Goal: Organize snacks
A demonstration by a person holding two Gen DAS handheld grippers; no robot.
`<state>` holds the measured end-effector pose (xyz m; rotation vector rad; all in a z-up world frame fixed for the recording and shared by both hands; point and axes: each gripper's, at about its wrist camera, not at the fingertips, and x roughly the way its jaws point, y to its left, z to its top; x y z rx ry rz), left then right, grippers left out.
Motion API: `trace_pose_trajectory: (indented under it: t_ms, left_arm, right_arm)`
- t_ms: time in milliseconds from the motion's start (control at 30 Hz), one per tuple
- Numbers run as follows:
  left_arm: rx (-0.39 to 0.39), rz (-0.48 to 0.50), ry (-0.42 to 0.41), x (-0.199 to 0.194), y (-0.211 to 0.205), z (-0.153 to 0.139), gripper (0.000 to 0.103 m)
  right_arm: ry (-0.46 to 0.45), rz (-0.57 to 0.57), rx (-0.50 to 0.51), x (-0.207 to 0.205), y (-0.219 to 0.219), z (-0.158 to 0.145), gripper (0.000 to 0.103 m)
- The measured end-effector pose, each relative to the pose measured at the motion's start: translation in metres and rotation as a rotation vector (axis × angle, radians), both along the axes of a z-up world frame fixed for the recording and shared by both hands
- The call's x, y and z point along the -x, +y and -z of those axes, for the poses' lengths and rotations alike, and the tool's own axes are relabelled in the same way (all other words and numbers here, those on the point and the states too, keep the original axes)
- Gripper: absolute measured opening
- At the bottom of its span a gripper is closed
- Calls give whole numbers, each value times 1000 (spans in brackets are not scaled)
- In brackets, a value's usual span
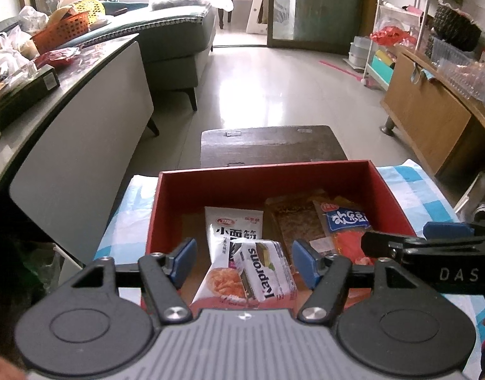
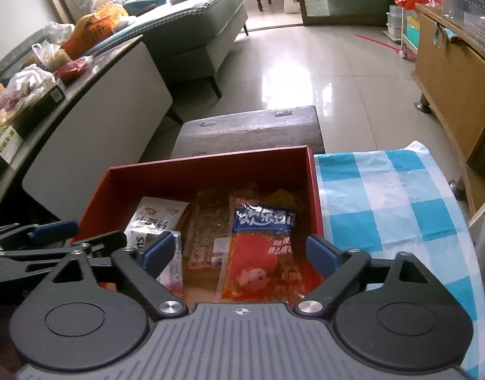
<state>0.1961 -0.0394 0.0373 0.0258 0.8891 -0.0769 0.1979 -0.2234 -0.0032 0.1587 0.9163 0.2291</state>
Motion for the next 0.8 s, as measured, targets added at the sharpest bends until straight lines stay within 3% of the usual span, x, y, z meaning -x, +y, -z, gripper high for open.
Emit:
trace_pose_trajectory:
  t_ms: [167,467,800]
  left_arm:
    - [1,3,-8,14,6,-7,62]
    - [8,15,-13,50,15,-16,64]
    - [15,27,4,90,22,-16,64]
  right_arm:
    - [-7,-1,-12,18,3,-7,103]
    - [-16,-9,-30,54,11,-17,103]
    - [50,-17,-80,89,13,-6,103]
